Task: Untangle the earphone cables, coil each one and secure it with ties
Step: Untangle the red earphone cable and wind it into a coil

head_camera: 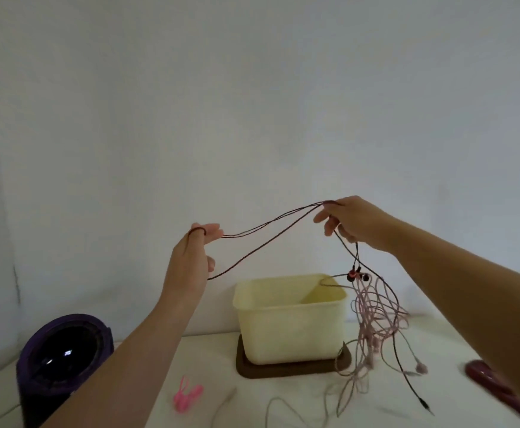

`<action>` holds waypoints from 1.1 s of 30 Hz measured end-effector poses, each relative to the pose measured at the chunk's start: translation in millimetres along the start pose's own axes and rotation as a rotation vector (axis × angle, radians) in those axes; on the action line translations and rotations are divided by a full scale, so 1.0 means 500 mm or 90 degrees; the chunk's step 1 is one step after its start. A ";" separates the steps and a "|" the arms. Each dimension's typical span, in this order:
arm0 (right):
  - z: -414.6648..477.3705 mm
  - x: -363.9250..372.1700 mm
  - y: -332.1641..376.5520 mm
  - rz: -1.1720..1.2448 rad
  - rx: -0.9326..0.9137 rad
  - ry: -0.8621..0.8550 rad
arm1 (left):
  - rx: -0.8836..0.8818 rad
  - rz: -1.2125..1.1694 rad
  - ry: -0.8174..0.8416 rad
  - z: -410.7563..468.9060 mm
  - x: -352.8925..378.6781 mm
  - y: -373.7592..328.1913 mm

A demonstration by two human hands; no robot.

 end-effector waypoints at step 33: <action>-0.052 0.114 -0.139 0.140 -0.085 -0.080 | 0.100 0.053 -0.053 -0.039 0.033 -0.001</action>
Point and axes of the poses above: each hand's wrist, its own z-axis towards the middle knuckle, its own x-axis out of the palm, y = z × x, the point moved 1 cm from there along z, towards the middle knuckle, and after that the axes turned 14 degrees about y, right-handed, at the moved point
